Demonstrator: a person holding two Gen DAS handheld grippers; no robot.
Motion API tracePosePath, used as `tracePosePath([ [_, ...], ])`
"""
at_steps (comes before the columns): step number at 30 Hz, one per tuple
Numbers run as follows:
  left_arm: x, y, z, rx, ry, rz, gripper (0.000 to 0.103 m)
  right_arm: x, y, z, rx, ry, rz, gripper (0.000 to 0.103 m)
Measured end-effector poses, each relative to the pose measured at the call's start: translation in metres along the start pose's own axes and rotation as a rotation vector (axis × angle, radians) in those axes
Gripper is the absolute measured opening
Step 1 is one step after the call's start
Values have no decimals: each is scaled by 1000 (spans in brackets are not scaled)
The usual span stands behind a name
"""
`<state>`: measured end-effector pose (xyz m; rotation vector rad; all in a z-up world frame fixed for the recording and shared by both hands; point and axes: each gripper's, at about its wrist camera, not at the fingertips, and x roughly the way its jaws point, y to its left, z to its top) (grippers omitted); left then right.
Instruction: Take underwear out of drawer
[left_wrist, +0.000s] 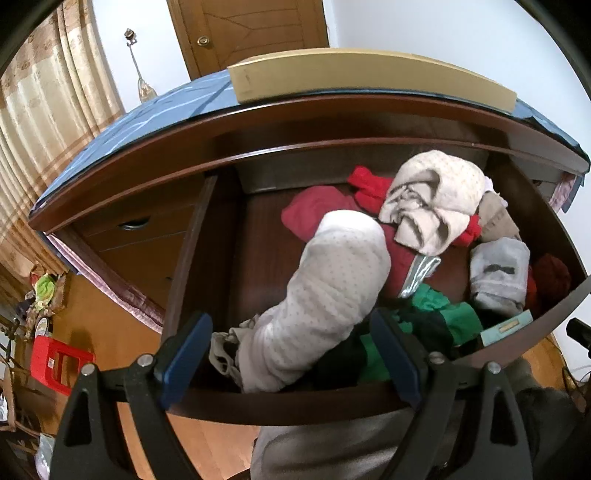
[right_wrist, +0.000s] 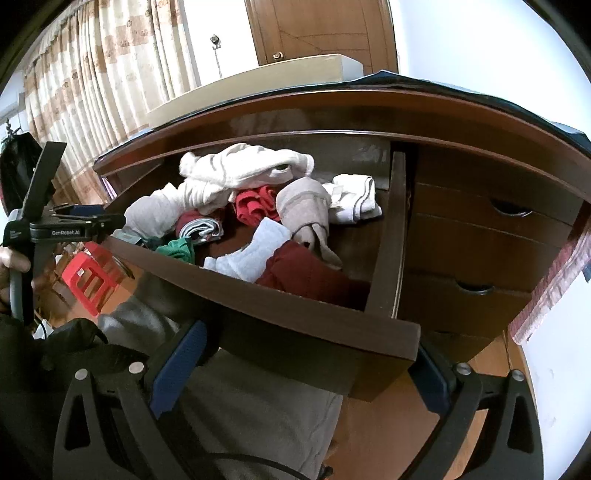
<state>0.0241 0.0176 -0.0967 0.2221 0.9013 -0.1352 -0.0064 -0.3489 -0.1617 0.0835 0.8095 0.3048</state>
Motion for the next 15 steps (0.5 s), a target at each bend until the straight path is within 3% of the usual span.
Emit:
tracePosePath([
  [15,-2,-3,-3,8,-5,14,88,-1,-3,5,-14,45,11,102],
])
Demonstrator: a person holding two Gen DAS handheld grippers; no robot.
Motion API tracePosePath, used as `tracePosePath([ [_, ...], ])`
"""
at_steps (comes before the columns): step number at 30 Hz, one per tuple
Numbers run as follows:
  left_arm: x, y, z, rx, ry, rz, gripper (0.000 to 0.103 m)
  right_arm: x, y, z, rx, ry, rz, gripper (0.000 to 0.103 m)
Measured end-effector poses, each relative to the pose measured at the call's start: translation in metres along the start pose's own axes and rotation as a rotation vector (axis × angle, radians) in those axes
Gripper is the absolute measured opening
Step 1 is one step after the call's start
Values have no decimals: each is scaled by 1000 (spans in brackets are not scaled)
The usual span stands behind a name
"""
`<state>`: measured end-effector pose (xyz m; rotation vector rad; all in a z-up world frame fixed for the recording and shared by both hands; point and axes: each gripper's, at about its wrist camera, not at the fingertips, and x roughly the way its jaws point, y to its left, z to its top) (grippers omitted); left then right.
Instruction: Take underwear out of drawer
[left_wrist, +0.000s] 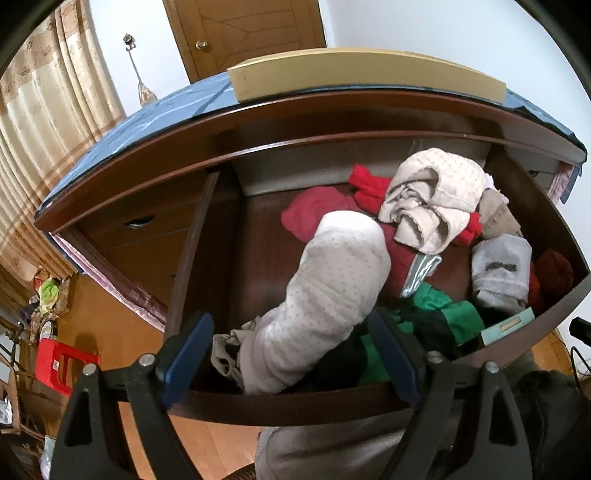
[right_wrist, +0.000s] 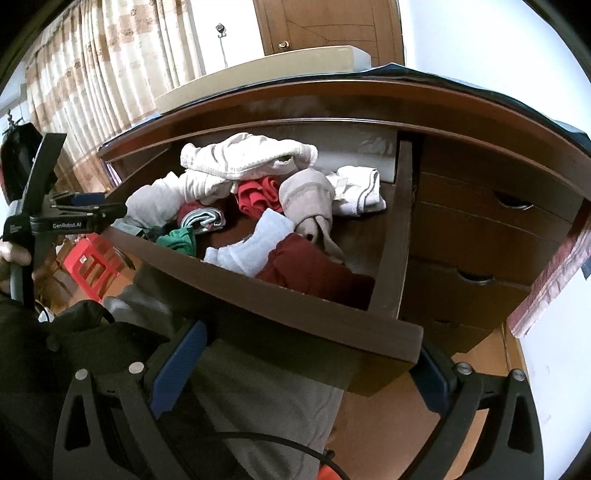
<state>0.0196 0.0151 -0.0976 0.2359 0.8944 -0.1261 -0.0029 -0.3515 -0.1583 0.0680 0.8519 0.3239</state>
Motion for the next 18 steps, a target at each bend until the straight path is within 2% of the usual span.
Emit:
tracePosePath([
  [14,-2,-2,0,-2,-7,16,88,0,-1,2,9,19,-5,102],
  [18,-1,0,0,-7,-6,1,88,0,-1,2,2,20,-2,102],
])
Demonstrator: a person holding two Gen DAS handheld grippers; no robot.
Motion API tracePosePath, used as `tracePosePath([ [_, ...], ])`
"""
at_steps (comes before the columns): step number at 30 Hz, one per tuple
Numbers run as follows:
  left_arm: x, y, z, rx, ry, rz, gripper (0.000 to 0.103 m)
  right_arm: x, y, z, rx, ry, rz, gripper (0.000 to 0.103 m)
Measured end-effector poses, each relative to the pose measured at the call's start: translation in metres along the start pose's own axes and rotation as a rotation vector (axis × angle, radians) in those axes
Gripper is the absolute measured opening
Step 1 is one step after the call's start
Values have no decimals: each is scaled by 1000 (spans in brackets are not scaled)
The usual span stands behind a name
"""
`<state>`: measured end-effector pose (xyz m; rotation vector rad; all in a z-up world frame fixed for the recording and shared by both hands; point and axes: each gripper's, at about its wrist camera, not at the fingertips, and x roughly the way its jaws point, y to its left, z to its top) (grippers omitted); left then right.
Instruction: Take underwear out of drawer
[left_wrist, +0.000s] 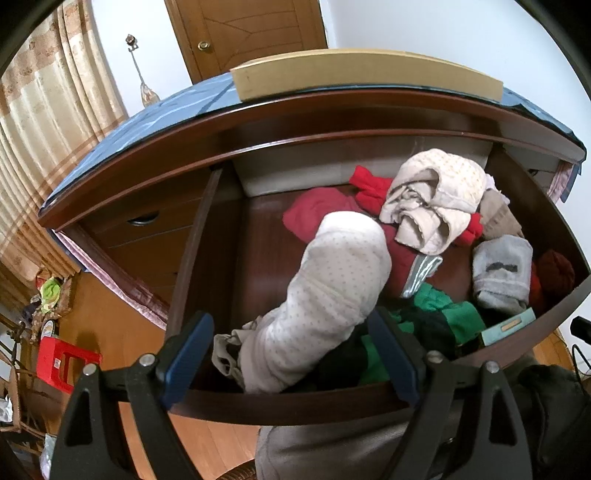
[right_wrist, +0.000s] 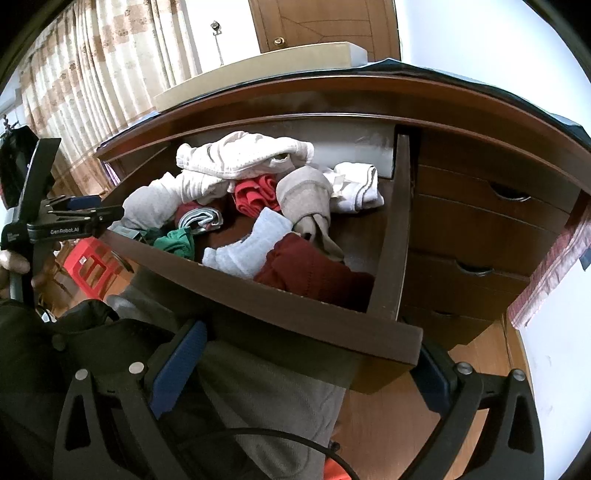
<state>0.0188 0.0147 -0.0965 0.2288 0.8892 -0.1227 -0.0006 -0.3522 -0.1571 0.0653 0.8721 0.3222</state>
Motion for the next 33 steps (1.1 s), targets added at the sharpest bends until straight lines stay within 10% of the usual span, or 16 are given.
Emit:
tracePosePath([
  [7,6,9,0,-42,14,-88,88,0,-5,1,45,-34,-4,103],
  [33,6,5,0,-34,26,-57,86,4,0,2,9,28,-3,102],
])
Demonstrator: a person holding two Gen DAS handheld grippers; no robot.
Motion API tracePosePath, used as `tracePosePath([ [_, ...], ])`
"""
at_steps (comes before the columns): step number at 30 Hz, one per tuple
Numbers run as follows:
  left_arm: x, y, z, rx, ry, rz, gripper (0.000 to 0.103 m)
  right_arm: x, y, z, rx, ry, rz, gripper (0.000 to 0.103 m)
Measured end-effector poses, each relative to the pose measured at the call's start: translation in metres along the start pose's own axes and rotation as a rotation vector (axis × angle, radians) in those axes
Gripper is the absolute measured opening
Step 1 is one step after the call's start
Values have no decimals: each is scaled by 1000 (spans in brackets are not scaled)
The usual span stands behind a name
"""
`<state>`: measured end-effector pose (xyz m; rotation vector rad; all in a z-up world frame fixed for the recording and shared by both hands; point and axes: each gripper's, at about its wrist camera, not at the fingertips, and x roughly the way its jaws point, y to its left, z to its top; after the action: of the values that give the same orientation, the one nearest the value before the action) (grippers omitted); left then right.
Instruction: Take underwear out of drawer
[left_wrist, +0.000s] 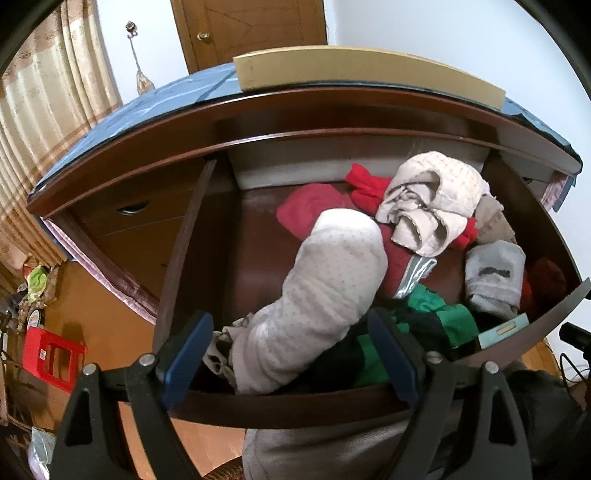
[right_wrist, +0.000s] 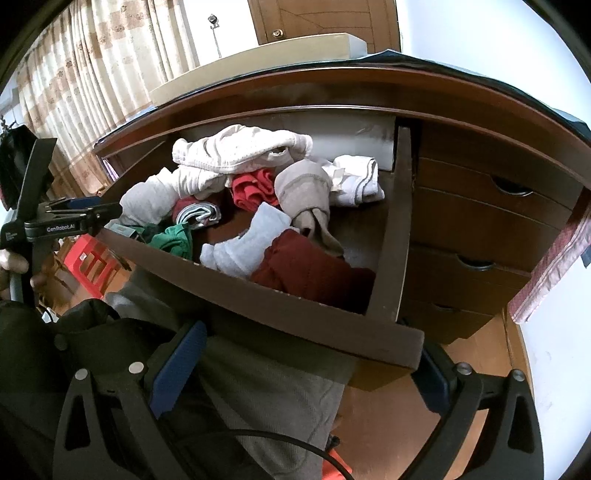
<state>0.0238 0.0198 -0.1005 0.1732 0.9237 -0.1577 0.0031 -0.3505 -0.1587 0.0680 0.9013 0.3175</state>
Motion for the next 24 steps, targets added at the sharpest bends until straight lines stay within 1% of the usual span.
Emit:
tracePosePath([
  [4,-4,-2,1,27,-11,-20,85,-4,-10,2,66,-21,20,102],
  [6,-11,1,4,29,-30,-35,85,-13,-13,7,64,-28,24,102],
  [7,-15,3,6,25,-41,-45,85,-19,-12,9,49,-36,11,102],
  [9,-22,10,13,9,-62,-61,88,-33,-9,17,16,-73,-35,102],
  [10,-24,14,17,-2,-70,-68,91,-40,-9,22,8,-91,-44,102],
  [13,-26,20,28,2,-78,-70,91,-55,-6,36,12,-159,-45,102],
  [15,-25,19,37,37,-82,-62,92,-59,-1,47,18,-193,-20,102],
  [17,-21,16,43,84,-82,-45,95,-57,5,62,33,-211,23,102],
  [19,-13,8,48,150,-60,-26,95,-50,11,78,57,-219,67,102],
  [22,-3,0,53,205,-37,-24,95,-29,21,99,107,-195,120,102],
  [24,5,-2,56,214,-4,-48,95,-11,25,111,150,-154,137,102],
])
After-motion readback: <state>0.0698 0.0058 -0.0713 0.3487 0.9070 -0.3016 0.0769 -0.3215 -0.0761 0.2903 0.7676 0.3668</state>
